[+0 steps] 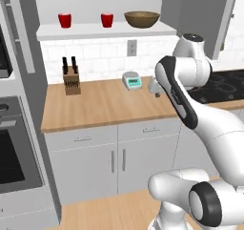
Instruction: Gather all objects into one cabinet and sort the glasses and bowls to opposite sides.
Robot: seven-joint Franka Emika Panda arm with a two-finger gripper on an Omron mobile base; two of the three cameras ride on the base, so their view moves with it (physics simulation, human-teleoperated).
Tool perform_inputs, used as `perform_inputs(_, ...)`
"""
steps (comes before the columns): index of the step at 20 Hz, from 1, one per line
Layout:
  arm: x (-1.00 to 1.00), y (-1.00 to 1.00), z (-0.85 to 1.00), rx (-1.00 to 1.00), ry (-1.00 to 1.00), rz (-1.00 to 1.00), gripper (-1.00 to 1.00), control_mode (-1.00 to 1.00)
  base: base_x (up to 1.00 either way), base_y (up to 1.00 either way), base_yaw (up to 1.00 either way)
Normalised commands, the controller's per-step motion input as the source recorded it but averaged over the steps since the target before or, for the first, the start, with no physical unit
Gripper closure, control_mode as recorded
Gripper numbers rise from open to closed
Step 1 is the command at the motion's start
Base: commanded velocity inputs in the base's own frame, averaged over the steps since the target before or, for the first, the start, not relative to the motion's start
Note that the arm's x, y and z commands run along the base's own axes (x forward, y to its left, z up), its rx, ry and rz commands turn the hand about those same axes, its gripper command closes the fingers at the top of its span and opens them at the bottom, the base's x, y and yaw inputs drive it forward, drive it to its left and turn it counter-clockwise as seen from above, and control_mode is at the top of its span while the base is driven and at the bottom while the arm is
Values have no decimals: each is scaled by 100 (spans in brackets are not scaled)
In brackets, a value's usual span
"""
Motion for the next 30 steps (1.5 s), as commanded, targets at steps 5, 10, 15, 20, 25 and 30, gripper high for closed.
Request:
perform_inputs(5,0,0,0,0,0,0,-100,100,-4,-2,-1)
perform_inputs(10,0,0,0,0,0,0,-100,100,-6,-23,-27)
perform_inputs(15,0,0,0,0,0,0,-100,100,-11,-27,-57)
perform_inputs(20,0,0,0,0,0,0,-100,100,-5,-20,-57)
perform_inputs(25,0,0,0,0,0,0,-100,100,0,-15,-51)
perform_inputs(30,0,0,0,0,0,0,-100,100,29,-45,-23)
